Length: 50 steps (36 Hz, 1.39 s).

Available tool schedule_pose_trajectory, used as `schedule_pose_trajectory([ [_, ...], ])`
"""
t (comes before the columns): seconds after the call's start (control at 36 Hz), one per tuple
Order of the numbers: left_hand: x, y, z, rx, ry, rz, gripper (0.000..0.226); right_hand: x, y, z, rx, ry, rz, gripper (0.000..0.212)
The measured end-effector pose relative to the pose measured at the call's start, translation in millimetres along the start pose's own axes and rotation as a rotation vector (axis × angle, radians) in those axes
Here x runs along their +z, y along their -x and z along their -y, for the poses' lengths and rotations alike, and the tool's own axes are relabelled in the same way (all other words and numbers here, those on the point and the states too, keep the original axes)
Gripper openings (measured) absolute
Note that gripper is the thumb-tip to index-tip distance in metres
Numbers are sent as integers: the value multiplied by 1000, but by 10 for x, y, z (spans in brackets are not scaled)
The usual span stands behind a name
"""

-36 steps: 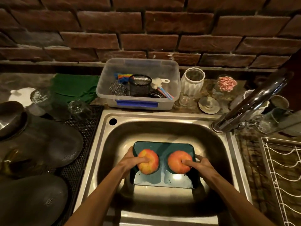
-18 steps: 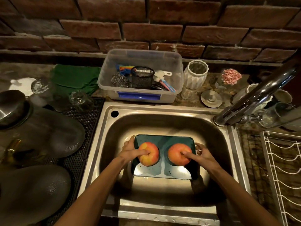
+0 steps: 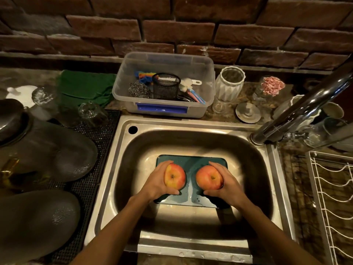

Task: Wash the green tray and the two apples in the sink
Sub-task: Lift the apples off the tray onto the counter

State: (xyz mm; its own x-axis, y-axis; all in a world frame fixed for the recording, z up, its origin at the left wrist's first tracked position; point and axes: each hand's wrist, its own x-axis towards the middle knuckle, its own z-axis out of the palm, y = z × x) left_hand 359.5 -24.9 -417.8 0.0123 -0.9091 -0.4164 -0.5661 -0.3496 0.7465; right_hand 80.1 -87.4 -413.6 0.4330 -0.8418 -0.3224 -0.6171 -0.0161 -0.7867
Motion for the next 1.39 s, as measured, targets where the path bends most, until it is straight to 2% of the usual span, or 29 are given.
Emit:
schedule_pose_trajectory([
  [0.39, -87, 89, -123, 51, -161, -76, 103, -26, -18, 154, 32, 32, -88, 98],
  [0.67, -449, 461, -494, 140, -106, -147, 97, -408, 290, 591, -39, -1, -89, 91],
  [0.89, -644, 1142, -838, 127, -11, -304, 99, -628, 713, 1074, -112, 22, -84, 87],
  [1.11, -812, 2135, -877, 91, 9, -412, 101, -473, 1177, 1727, -252, 118, 61, 90],
  [1.39, -1032, 3251, -403, -24, 27, -577, 103, 203, 1558, 2282, -379, 151, 236, 89],
])
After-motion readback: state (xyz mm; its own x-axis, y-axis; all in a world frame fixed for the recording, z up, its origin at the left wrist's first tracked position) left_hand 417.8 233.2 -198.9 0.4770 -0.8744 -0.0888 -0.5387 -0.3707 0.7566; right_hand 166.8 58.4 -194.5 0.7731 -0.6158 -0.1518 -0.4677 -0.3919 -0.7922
